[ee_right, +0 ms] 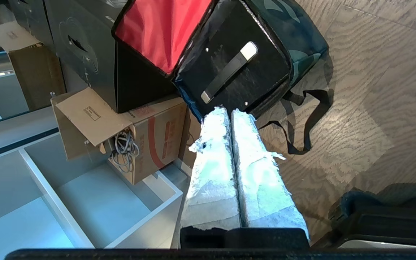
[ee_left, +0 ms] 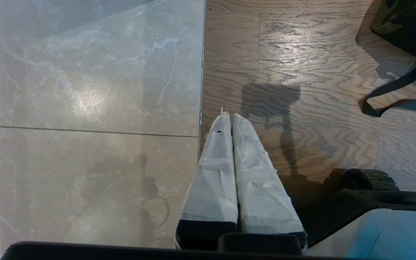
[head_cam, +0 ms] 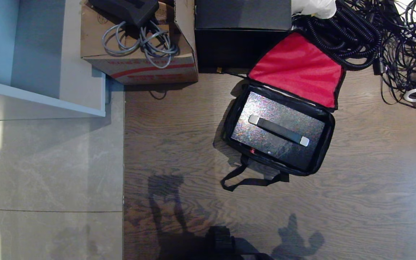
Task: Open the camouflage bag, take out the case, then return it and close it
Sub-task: Grip the handle
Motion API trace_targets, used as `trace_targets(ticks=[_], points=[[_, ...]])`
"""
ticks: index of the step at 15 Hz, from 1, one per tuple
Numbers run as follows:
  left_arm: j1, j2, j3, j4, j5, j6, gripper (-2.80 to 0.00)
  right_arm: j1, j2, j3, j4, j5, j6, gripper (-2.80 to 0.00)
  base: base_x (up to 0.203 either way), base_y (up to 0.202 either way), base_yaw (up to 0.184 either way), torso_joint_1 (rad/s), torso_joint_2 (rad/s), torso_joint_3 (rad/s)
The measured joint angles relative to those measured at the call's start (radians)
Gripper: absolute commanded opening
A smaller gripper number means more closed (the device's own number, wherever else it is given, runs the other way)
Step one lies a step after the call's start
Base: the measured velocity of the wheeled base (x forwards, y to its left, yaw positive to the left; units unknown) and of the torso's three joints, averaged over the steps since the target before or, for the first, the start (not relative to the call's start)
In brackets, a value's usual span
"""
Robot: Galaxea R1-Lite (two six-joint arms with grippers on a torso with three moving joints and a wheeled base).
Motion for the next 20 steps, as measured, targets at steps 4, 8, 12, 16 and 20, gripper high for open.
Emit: trace_targets(ticks=[4,8,12,16,20], points=[[0.000,0.000,0.000,0.000,0.000,0.000,-2.80,0.000,0.000,0.000,0.000,0.000,0.000,-2.80,0.000,0.000,0.000,0.000,0.00,0.000],[0.000,0.000,0.000,0.000,0.000,0.000,-2.80,0.000,0.000,0.000,0.000,0.000,0.000,-2.80,0.000,0.000,0.000,0.000,0.00,0.000],[0.000,0.000,0.000,0.000,0.000,0.000,-2.80,0.000,0.000,0.000,0.000,0.000,0.000,-2.80,0.000,0.000,0.000,0.000,0.00,0.000],[0.000,0.000,0.000,0.000,0.000,0.000,-2.80,0.000,0.000,0.000,-0.018,0.014,-0.074,-2.80,0.000,0.000,0.000,0.000,0.00,0.000],[0.000,0.000,0.000,0.000,0.000,0.000,-2.80,0.000,0.000,0.000,-0.031,0.032,-0.479,-2.80,0.000,0.000,0.000,0.000,0.00,0.000]])
